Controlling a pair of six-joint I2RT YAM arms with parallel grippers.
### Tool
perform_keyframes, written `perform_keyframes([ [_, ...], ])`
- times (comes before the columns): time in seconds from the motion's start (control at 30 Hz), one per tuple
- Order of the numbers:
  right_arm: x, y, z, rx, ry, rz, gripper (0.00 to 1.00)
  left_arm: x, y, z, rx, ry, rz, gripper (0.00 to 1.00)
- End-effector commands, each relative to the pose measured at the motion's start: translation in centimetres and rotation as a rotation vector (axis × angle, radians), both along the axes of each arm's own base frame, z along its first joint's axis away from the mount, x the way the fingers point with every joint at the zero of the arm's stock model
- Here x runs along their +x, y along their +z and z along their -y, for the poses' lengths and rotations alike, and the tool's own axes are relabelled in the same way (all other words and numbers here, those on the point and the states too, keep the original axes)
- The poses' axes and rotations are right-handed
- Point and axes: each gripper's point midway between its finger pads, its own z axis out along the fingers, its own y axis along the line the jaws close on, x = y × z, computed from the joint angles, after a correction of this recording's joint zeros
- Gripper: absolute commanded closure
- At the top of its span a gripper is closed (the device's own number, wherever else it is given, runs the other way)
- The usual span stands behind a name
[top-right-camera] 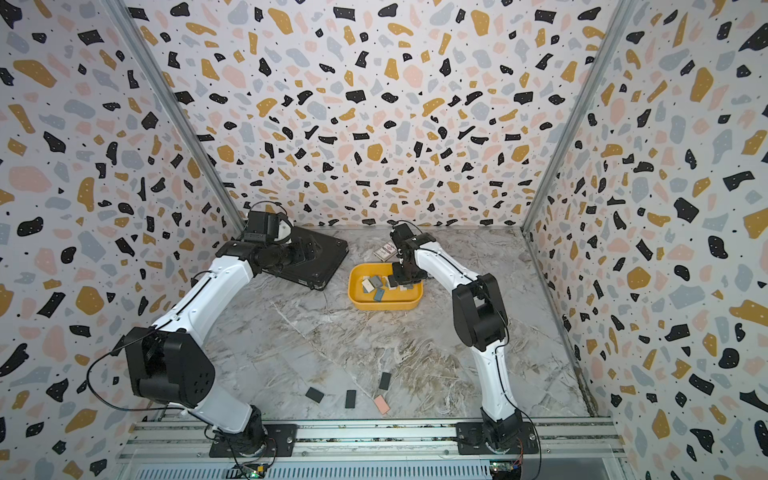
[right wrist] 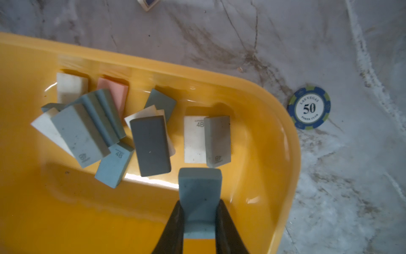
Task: Put the eraser in the storage box
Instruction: Place the eraser in the storage box.
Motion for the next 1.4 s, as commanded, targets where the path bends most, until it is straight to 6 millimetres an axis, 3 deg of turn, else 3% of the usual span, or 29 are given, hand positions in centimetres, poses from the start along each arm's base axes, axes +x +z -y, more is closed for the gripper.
perform_keyframes([
  [0.0, 0.6, 0.9, 0.4, 0.012, -0.005, 0.0, 0.82, 0.6, 0.9, -0.1, 0.01, -0.015, 0.024, 0.02],
  [0.5, 1.7, -1.7, 1.1, -0.003, -0.033, -0.065, 0.78, 1.5, 0.0, 0.0, 0.006, -0.025, -0.002, 0.03],
  [0.73, 1.5, -2.0, 0.6, 0.019, -0.035, -0.083, 0.62, 1.4, 0.0, -0.2, 0.006, -0.021, -0.004, 0.03],
  [0.93, 1.7, 0.5, 0.5, 0.045, -0.036, -0.038, 0.57, 1.0, 0.0, -0.2, 0.002, -0.021, -0.004, 0.03],
  [1.07, 1.3, 3.5, 0.3, 0.069, -0.035, 0.015, 0.55, 0.9, 0.2, -0.3, 0.0, -0.019, 0.001, 0.03],
  [1.23, -2.2, 6.9, 0.1, 0.052, -0.014, 0.084, 0.53, 0.3, 0.6, -0.5, 0.003, -0.015, 0.01, 0.02],
  [1.37, -8.1, 7.1, 0.1, 0.004, -0.018, 0.097, 0.52, -0.4, 0.7, -0.6, 0.0, -0.014, 0.017, 0.02],
])
